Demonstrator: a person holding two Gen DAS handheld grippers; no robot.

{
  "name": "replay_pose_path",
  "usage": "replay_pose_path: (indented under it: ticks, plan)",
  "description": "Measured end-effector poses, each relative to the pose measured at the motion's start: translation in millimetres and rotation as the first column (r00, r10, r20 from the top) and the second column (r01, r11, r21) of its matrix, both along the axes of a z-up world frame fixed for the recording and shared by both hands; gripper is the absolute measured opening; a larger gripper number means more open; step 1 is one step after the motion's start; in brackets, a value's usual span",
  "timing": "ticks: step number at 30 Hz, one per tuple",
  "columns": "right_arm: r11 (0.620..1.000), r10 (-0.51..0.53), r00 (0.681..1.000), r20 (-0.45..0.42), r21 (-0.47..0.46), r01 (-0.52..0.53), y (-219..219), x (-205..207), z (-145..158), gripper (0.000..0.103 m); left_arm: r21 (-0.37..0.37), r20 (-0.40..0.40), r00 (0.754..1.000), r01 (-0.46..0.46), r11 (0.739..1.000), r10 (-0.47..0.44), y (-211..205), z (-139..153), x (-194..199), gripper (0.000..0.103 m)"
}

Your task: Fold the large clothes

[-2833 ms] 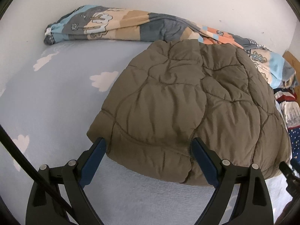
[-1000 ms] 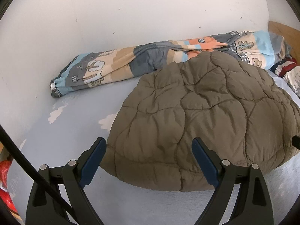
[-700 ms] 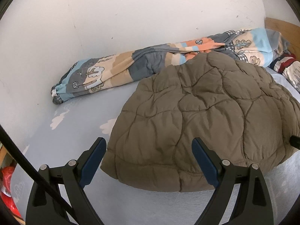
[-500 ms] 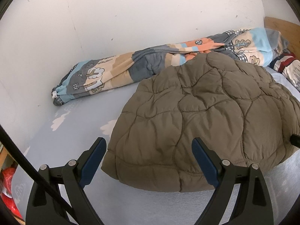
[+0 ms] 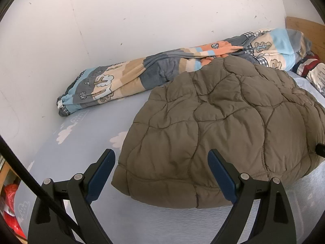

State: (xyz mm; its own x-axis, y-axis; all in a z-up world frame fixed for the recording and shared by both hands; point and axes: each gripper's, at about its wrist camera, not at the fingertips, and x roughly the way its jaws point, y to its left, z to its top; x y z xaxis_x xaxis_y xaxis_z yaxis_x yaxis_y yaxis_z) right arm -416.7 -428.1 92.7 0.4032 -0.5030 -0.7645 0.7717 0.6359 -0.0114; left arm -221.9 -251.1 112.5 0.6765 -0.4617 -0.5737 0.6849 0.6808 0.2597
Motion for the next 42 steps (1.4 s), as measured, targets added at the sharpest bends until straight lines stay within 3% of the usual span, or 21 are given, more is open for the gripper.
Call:
replay_pose_path:
  ticks: [12, 17, 20, 22, 24, 26, 27, 28, 30, 32, 33, 36, 39, 42]
  plan:
    - [0.996, -0.050, 0.998, 0.034, 0.070, 0.047, -18.0, -14.1, -2.3, 0.095, 0.021, -0.024, 1.000, -0.006, 1.000, 0.007, 0.2, -3.2, 9.1, 0.092]
    - [0.989, -0.098, 0.994, 0.055, 0.114, 0.092, -30.3, -25.6, -3.2, 0.095, 0.014, -0.107, 0.993, -0.040, 0.999, 0.041, 4.1, -8.9, 23.0, 0.092]
    - [0.981, -0.137, 0.988, 0.074, 0.149, 0.125, -39.6, -34.8, -3.8, 0.095, -0.013, -0.222, 0.972, -0.083, 0.996, 0.078, 12.7, -11.3, 45.5, 0.092]
    - [0.971, -0.185, 0.979, 0.086, 0.173, 0.168, -47.9, -45.1, -4.2, 0.095, -0.061, -0.354, 0.927, -0.153, 0.986, 0.122, 28.0, -14.6, 70.3, 0.092]
    - [0.952, -0.241, 0.965, 0.106, 0.220, 0.213, -58.1, -57.6, -7.1, 0.095, -0.119, -0.506, 0.850, -0.237, 0.964, 0.147, 47.5, -22.9, 96.2, 0.092]
    - [0.930, -0.286, 0.949, 0.136, 0.279, 0.240, -66.3, -68.6, -11.3, 0.095, -0.181, -0.696, 0.705, -0.351, 0.919, 0.132, 73.3, -42.1, 125.4, 0.092]
    - [0.914, -0.315, 0.936, 0.158, 0.318, 0.254, -70.3, -75.7, -14.2, 0.096, -0.202, -0.797, 0.595, -0.424, 0.883, 0.103, 88.3, -58.1, 140.7, 0.092]
    - [0.892, -0.351, 0.918, 0.185, 0.364, 0.268, -74.8, -84.0, -18.1, 0.096, -0.211, -0.856, 0.511, -0.477, 0.853, 0.074, 98.5, -71.0, 150.3, 0.092]
    - [0.850, -0.411, 0.882, 0.232, 0.447, 0.279, -81.6, -97.0, -26.8, 0.096, -0.235, -0.915, 0.403, -0.543, 0.806, 0.005, 111.5, -89.9, 160.1, 0.092]
    - [0.806, -0.462, 0.842, 0.279, 0.529, 0.266, -86.5, -107.4, -37.2, 0.096, -0.254, -0.943, 0.327, -0.582, 0.772, -0.064, 116.8, -104.7, 165.4, 0.092]
    - [0.780, -0.490, 0.818, 0.302, 0.571, 0.256, -88.2, -112.9, -43.2, 0.096, -0.272, -0.945, 0.311, -0.588, 0.762, -0.097, 116.0, -109.1, 166.0, 0.092]
    - [0.719, -0.548, 0.762, 0.346, 0.661, 0.217, -91.5, -121.6, -59.9, 0.096, -0.314, -0.939, 0.305, -0.564, 0.763, -0.161, 103.6, -113.2, 163.6, 0.092]
    - [0.682, -0.591, 0.705, 0.392, 0.710, 0.177, -94.4, -128.2, -71.9, 0.096, -0.317, -0.937, 0.311, -0.557, 0.768, -0.161, 92.4, -118.8, 158.9, 0.092]
    - [0.657, -0.623, 0.670, 0.404, 0.734, 0.169, -100.1, -132.5, -80.6, 0.096, -0.323, -0.934, 0.318, -0.556, 0.766, -0.164, 84.0, -124.9, 158.2, 0.092]
